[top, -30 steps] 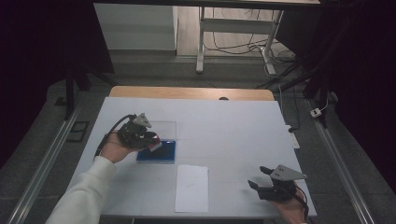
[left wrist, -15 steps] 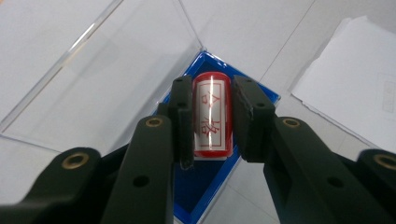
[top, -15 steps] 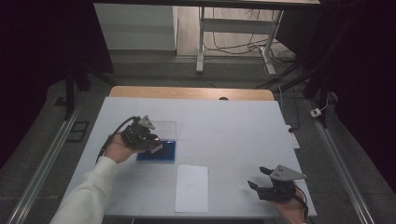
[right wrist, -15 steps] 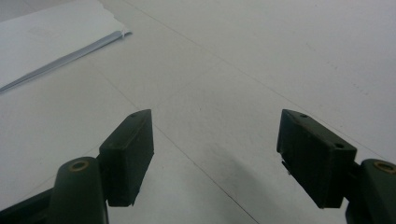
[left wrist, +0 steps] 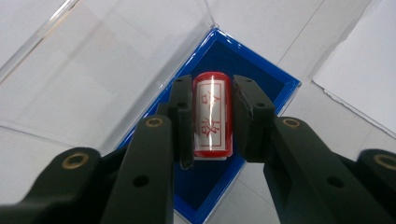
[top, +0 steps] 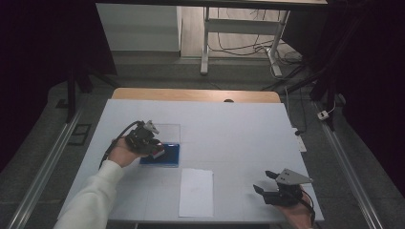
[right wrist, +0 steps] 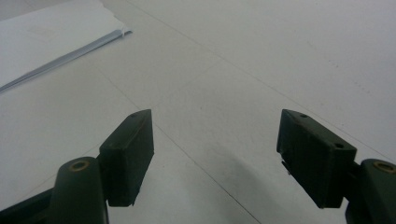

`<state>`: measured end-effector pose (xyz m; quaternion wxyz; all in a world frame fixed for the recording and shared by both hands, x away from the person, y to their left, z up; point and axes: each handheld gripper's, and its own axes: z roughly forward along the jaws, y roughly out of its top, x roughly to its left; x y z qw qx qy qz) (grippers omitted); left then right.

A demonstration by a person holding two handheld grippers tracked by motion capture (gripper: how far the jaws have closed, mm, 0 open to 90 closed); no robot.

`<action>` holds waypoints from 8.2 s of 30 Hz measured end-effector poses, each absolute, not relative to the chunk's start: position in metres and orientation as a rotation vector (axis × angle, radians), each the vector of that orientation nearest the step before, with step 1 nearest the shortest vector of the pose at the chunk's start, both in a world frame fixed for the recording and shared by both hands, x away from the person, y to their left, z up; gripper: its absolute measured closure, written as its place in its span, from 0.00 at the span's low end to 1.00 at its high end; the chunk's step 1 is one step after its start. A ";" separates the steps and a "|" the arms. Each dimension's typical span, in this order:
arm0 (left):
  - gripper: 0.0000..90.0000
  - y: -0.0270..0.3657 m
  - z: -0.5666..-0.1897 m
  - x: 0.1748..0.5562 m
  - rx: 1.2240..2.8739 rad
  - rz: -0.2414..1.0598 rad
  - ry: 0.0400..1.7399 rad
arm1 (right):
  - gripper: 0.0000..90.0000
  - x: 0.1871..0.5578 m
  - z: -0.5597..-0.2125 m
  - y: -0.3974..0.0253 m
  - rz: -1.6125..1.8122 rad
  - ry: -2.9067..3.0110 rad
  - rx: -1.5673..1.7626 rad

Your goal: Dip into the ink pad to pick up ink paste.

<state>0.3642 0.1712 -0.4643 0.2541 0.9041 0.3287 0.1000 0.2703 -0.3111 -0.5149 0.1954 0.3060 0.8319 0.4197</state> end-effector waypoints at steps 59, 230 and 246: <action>0.79 0.161 -0.480 0.363 2.497 0.315 0.956 | 0.30 0.271 -0.516 -0.309 1.144 2.353 0.860; 0.78 0.165 -0.465 0.358 2.430 0.338 0.972 | 0.30 0.272 -0.516 -0.315 1.130 2.347 0.877; 0.78 0.189 -0.447 0.353 2.323 0.320 0.993 | 0.30 0.272 -0.516 -0.315 1.132 2.343 0.870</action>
